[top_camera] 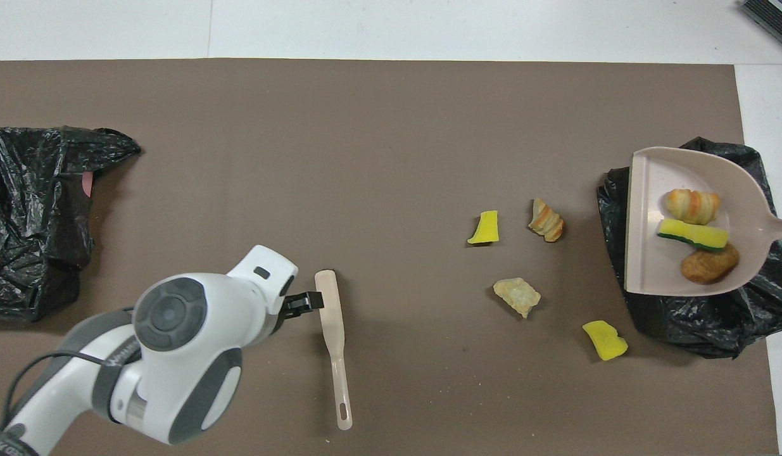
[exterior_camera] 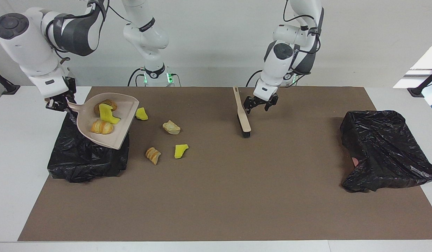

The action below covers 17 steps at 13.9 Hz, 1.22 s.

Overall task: Sweep and dump trash in bin
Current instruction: 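Carry the loaded dustpan with the right gripper to the nearby trash bag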

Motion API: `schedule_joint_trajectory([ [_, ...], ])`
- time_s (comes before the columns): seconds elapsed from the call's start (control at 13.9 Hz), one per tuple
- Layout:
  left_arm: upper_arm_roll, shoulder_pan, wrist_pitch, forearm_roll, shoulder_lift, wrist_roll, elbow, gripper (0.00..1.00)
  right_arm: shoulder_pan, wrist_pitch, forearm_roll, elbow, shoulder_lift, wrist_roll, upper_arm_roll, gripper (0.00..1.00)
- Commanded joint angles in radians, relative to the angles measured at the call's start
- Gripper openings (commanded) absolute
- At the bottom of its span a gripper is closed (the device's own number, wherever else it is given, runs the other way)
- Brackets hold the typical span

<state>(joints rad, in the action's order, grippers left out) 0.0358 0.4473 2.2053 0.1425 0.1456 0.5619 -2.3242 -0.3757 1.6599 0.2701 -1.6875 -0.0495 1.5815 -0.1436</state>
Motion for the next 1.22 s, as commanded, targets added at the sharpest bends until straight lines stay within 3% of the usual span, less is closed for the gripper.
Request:
schedule_joint_trajectory([
  [0.0,0.009,-0.125,-0.123,-0.014,-0.035,-0.147,0.132,1.0,-0.029,0.136,0.156,-0.2,0.13,0.017,-0.011,0.0],
  [0.29,0.007,-0.265,-0.257,-0.067,-0.125,-0.341,0.316,1.0,-0.029,0.181,0.3,-0.274,0.175,-0.002,-0.011,0.0],
  [0.5,0.006,-0.337,-0.343,-0.115,-0.193,-0.437,0.451,1.0,-0.029,0.296,0.421,-0.384,0.241,-0.058,-0.011,0.0],
  [1.0,0.004,-0.423,-0.556,-0.132,-0.202,-0.559,0.646,1.0,-0.006,0.428,0.702,-0.452,0.281,-0.064,-0.016,0.0],
  [1.15,0.004,-0.421,-0.61,-0.138,-0.202,-0.559,0.699,1.0,-0.008,0.429,0.718,-0.452,0.28,-0.061,-0.014,0.0],
])
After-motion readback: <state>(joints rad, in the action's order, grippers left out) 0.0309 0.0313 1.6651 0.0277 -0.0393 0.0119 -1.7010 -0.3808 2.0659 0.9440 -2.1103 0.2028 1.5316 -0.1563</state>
